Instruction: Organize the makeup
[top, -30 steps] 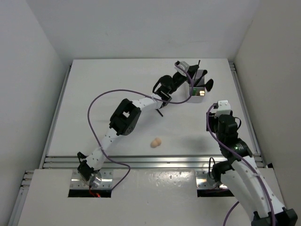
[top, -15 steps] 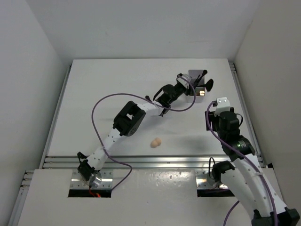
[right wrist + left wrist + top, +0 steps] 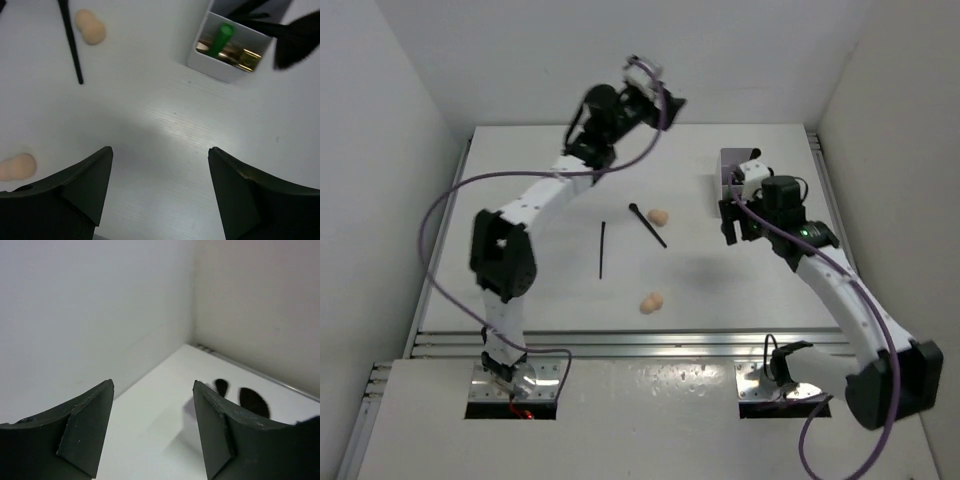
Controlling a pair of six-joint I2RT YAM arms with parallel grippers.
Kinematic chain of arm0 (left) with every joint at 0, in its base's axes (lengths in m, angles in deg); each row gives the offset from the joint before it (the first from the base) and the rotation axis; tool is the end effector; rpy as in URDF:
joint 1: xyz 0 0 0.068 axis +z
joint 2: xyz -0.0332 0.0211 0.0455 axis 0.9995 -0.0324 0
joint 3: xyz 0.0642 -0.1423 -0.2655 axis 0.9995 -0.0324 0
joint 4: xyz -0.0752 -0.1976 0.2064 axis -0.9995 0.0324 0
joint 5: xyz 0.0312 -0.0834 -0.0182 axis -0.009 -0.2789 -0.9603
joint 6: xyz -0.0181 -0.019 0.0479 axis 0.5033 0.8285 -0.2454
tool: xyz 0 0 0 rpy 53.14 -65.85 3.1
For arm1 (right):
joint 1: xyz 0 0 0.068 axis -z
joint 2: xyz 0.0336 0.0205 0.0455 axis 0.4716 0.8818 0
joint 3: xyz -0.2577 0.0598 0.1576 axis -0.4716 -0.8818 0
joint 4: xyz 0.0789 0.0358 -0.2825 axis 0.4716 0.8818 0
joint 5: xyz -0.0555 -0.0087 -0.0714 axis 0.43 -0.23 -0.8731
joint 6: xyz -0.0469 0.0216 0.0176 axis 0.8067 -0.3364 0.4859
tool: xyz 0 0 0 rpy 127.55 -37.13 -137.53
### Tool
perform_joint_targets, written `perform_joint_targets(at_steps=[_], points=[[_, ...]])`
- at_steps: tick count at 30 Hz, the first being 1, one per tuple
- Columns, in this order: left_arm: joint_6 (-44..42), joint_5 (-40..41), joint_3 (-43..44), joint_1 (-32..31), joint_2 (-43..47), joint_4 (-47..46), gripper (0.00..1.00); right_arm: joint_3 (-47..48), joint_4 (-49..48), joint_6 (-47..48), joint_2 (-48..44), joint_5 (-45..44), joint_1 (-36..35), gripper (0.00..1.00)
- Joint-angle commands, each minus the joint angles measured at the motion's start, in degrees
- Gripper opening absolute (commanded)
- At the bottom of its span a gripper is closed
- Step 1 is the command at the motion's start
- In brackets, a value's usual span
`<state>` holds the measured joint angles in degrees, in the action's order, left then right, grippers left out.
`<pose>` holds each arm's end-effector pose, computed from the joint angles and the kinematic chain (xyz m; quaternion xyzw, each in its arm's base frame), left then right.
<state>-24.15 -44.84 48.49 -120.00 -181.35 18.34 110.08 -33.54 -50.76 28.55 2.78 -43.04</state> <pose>0.4704 -0.3044 0.4055 0.2597 0.5727 -0.3193 0.7089 0.2397 0.0625 0.3200 -0.0938 0.8849 0.0505 0.4534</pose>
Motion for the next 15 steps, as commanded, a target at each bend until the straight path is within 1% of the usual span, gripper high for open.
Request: perform_joint_targets(at_steps=[1,2,3,4,5,6,7,8,9,10,11,12,15], points=[[0.39,4.52,-5.85,7.84,12.98,19.09,0.7,5.98,-2.66,-1.67,11.27,8.7,-1.97,0.77],[1.45,6.45,-8.14,9.78,15.7,21.46,0.7,9.56,-2.75,-1.76,13.84,8.61,-4.68,0.77],[2.24,8.3,-10.51,11.62,21.12,25.49,0.7,13.86,-1.97,-1.93,16.21,8.7,-6.44,0.74],[2.25,11.71,-15.41,15.12,23.79,27.09,0.7,16.51,-1.35,-2.02,21.63,8.79,-6.9,0.74],[2.25,13.22,-17.89,16.72,26.34,28.5,0.7,18.89,-0.3,-1.76,27.26,8.79,-8.55,0.72],[0.77,14.46,-20.53,18.13,28.71,30.17,0.7,27.96,3.88,-1.58,32.97,9.14,-9.96,0.68],[0.06,16.56,-26.3,20.93,33.43,30.19,0.7,31.1,5.58,-1.75,35.9,8.97,-10.5,0.64],[0.05,17.62,-29.4,22.26,35.74,30.19,0.7,34.0,10.3,-2.02,38.27,8.44,-11.03,0.59],[-0.56,18.59,-32.56,23.49,37.94,30.19,0.7,41.94,11.56,-2.8,45.69,8.96,-12.34,0.55],[-1.35,19.38,-35.55,24.99,39.88,30.19,0.7,43.85,12.7,-4.12,48.03,8.7,-12.52,0.49],[-1.35,21.65,-40.54,25.0,43.2,30.19,0.7,45.35,13.32,-5.61,49.71,8.53,-13.14,0.49],[-1.88,22.2,-42.77,25.61,44.72,30.97,0.7,47.54,12.9,-6.06,53.47,8.53,-13.75,0.48],[-0.31,22.2,-49.02,26.14,48.76,34.13,0.7,48.0,9.21,-7.38,57.18,7.65,-15.94,0.47]])
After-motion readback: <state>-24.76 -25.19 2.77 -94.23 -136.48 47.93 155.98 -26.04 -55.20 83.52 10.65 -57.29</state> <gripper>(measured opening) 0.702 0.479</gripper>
